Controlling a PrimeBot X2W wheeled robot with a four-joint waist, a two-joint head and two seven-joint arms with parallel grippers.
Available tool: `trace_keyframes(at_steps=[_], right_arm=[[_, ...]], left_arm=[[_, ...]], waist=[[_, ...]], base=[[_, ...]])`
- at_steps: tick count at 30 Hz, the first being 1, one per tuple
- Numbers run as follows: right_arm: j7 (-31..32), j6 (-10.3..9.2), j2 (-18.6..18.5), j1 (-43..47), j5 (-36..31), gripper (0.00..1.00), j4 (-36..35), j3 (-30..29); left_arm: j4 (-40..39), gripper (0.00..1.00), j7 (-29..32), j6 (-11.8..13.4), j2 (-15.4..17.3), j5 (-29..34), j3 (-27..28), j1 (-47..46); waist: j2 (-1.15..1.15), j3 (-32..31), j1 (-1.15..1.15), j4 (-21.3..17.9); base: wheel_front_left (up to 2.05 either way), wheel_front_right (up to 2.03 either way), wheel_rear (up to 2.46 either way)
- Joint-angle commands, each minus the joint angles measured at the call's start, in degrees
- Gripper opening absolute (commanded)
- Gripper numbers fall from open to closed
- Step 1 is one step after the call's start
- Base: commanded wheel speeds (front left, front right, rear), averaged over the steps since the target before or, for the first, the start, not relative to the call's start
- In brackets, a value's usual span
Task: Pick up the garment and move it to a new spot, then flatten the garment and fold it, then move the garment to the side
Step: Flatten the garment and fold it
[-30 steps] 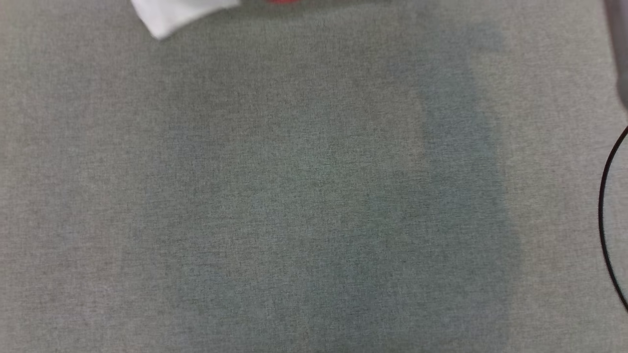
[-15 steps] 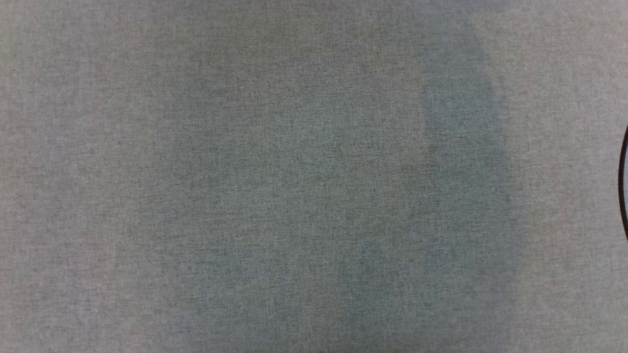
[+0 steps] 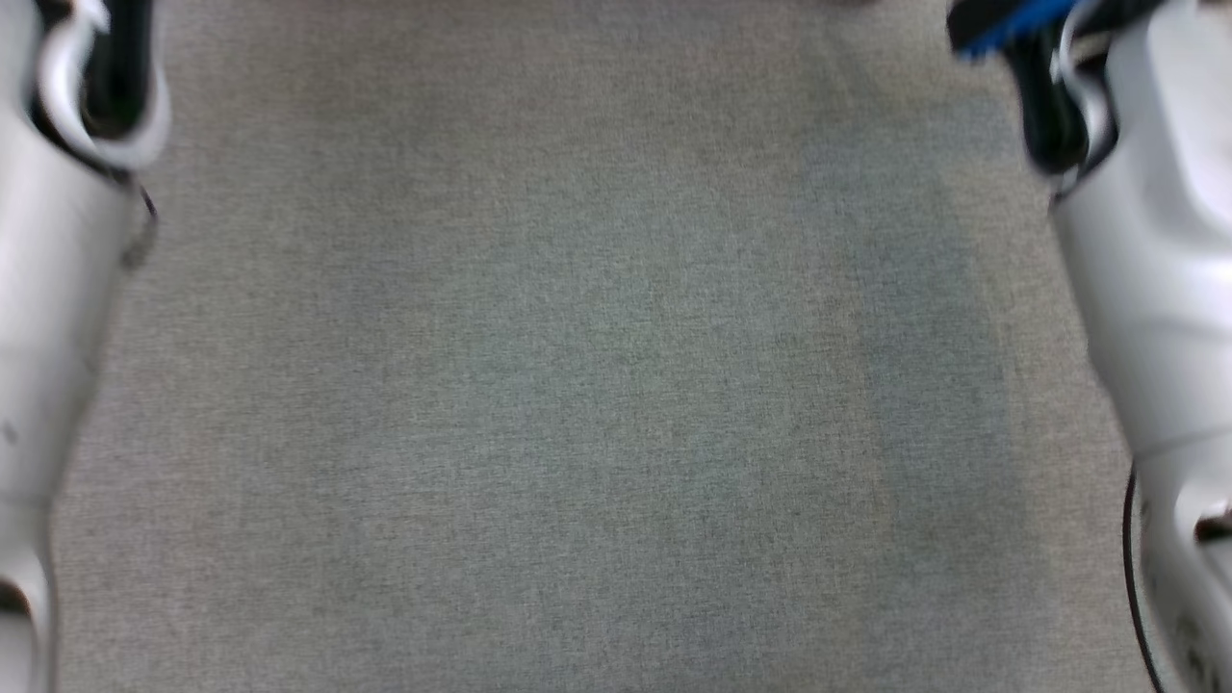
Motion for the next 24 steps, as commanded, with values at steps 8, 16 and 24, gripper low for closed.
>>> trace_keyframes(at_steps=[8,16,24], right_arm=[[-0.2,0.01,-1.3,20.6,5.9,0.0,-7.8,2.5],[-0.2,0.01,-2.4,37.7,12.2,0.0,-13.8,4.4],[-0.2,0.02,-3.3,50.4,14.0,0.0,-17.5,5.5]], left_arm=[[-10.5,0.0,-0.2,0.2,-0.3,4.2,9.6,25.8],[-17.8,0.0,-0.3,0.3,-4.4,8.7,15.4,48.0],[-23.3,0.0,-0.3,1.2,-9.7,11.1,19.8,62.5]], waist=[[0.01,-5.1,0.01,-0.1],[0.01,-10.6,0.01,0.7],[0.01,-16.4,0.01,1.8]], base=[[0.0,0.0,0.0],[0.0,0.0,0.0],[0.0,0.0,0.0]])
